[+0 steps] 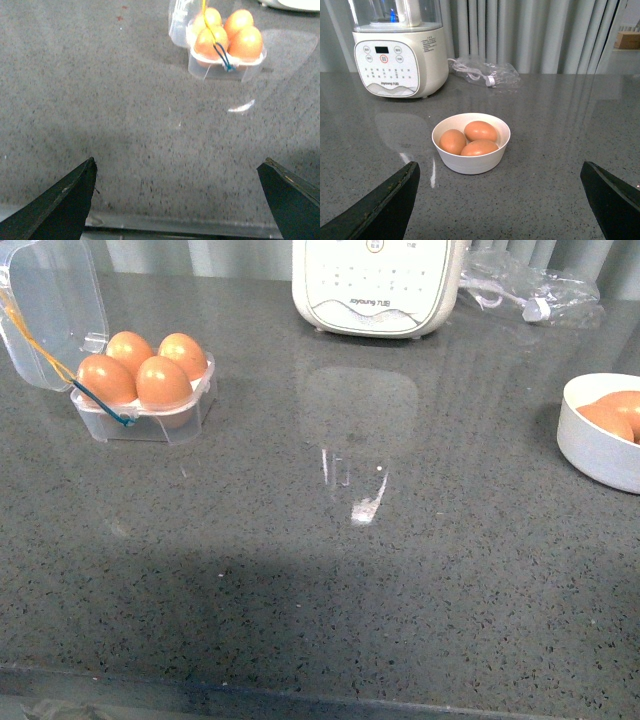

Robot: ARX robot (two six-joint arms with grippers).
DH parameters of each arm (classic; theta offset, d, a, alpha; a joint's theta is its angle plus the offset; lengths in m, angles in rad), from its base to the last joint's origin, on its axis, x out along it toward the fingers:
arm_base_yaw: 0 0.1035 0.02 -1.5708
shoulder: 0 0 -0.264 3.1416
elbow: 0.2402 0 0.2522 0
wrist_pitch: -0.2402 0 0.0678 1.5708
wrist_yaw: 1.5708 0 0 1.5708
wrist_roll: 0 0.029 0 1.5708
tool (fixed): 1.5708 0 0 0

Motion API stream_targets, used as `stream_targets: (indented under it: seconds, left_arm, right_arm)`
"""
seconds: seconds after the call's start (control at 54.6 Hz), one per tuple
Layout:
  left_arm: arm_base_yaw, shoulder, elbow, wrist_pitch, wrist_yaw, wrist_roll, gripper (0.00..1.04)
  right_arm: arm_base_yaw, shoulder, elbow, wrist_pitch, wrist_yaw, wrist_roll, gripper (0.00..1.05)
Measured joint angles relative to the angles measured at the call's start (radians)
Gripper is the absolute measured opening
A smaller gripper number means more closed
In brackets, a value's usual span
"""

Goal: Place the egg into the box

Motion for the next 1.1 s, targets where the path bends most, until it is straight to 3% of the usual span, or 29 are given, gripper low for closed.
stream_targets:
  seconds: [0.201,0.421,0.622,1.098]
  left_arm:
    - [0.142,0.497,0.158,0.429,0.027,0.039,0.98]
    - [0.205,0.864,0.334,0.613,-0.038,0.105,0.98]
    - [0.221,1.087,0.495,0.642,-0.064,0.125,0.98]
    - [0.168,1.232,0.719,0.553,0.037,0.016,0.98]
  right_arm:
    - [0.0,0.0,0.0,0.0,0.0,0.0,0.97]
    - [0.0,0.0,0.0,0.0,0.0,0.0,0.97]
    - [0.0,0.0,0.0,0.0,0.0,0.0,0.97]
    - [0.0,0.0,0.0,0.0,0.0,0.0,0.97]
